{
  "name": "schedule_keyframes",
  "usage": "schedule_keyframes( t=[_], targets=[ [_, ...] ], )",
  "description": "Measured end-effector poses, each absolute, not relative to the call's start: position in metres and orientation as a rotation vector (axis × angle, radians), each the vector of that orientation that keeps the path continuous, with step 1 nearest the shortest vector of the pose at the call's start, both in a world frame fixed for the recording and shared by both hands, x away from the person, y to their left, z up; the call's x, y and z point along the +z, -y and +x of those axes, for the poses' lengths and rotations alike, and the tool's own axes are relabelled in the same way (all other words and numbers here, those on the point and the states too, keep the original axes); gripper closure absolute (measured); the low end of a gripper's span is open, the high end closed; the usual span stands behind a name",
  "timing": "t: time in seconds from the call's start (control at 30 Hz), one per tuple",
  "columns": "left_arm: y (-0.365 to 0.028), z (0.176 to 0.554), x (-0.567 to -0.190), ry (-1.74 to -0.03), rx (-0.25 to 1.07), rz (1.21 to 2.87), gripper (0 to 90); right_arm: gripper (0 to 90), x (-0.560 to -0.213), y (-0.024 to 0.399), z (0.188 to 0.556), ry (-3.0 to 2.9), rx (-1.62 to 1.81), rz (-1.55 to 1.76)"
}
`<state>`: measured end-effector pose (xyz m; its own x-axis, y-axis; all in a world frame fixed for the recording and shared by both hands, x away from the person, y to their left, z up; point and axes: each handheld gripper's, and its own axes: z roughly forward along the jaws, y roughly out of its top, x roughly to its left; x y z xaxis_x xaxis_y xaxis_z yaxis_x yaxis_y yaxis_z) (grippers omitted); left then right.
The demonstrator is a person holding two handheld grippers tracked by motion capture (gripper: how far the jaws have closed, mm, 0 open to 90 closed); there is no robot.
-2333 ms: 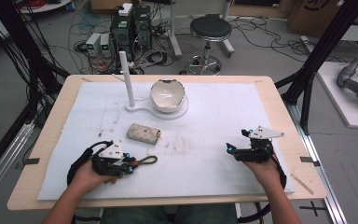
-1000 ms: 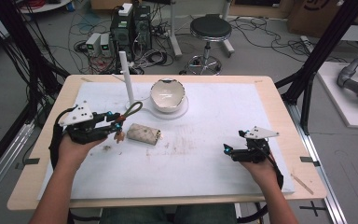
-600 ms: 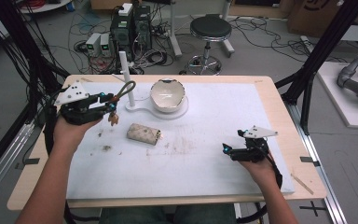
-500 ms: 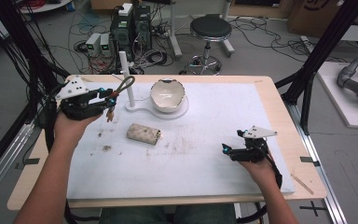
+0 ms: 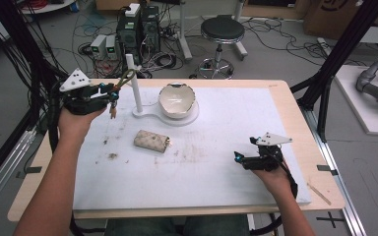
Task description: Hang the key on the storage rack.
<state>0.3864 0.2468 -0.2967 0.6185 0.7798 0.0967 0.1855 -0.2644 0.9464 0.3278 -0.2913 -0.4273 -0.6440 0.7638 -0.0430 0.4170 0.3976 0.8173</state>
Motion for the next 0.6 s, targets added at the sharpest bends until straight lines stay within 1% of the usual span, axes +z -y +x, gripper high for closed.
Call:
schedule_keyframes(
  t=[0.6],
  targets=[
    [-0.248,0.405,-0.310,-0.869,0.707,1.816,68.1,15.3,-0.428,0.292,0.328,-2.255,1.135,1.019]
  ],
)
